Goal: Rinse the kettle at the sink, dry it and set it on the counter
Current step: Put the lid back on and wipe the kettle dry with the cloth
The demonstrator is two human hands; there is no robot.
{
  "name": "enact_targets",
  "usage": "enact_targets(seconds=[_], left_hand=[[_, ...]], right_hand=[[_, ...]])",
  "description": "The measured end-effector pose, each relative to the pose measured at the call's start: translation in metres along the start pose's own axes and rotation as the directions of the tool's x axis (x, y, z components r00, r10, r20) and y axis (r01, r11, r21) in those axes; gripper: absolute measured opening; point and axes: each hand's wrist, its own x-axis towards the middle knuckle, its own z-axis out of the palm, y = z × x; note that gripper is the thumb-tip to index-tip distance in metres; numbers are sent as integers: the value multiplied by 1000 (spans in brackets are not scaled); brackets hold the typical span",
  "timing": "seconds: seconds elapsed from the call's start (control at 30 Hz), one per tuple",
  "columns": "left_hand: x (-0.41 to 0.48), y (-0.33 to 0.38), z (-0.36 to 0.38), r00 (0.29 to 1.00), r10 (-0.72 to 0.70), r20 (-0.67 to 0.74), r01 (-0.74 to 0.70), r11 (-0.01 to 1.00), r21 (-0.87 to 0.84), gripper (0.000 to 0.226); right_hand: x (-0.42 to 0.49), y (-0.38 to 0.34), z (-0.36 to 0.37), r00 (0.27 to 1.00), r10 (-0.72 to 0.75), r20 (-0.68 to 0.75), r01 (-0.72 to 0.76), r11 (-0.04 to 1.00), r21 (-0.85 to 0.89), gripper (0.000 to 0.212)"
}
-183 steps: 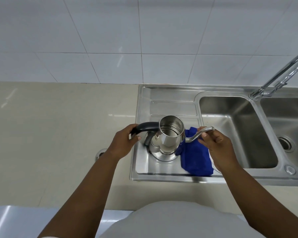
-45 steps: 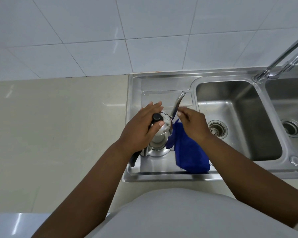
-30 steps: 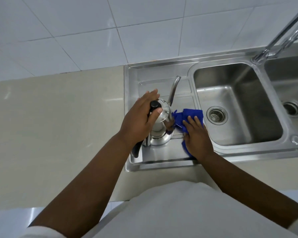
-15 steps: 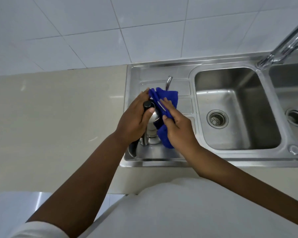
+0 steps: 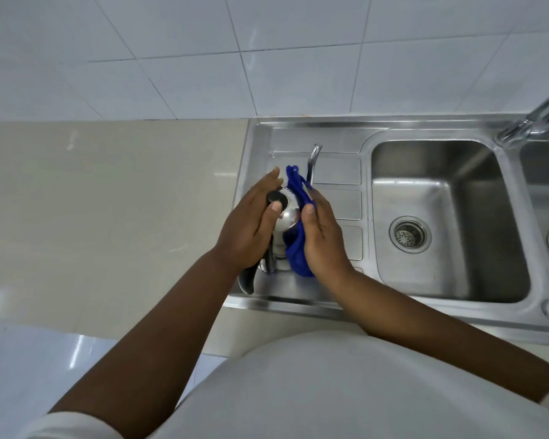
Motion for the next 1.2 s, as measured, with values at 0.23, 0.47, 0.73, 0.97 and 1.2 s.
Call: enact_targets(seconds=[0.23,0.47,0.73,0.97,1.2], left_hand=[[-2,1,6,1000,-9,-26,7,999,-48,39],[-3,-1,12,993,-72,-91,70,997,-19,51],[-4,4,17,988,-51,-144,44,998,-51,41],[-5,9,22,975,-66,-210,55,997,-59,30],[-10,10,29,944,-189,-272,185,982,-40,49]], right_hand=[[-7,19,7,896,-428,121,442,830,-339,55],[-2,59,0,978,209,3,-208,972,110,52],[-2,-3,22,994,-92,-62,86,993,-85,49],[5,41,15,962,-267,-57,253,951,-179,50],[6,61,10,916,385,-115,-352,907,230,52]])
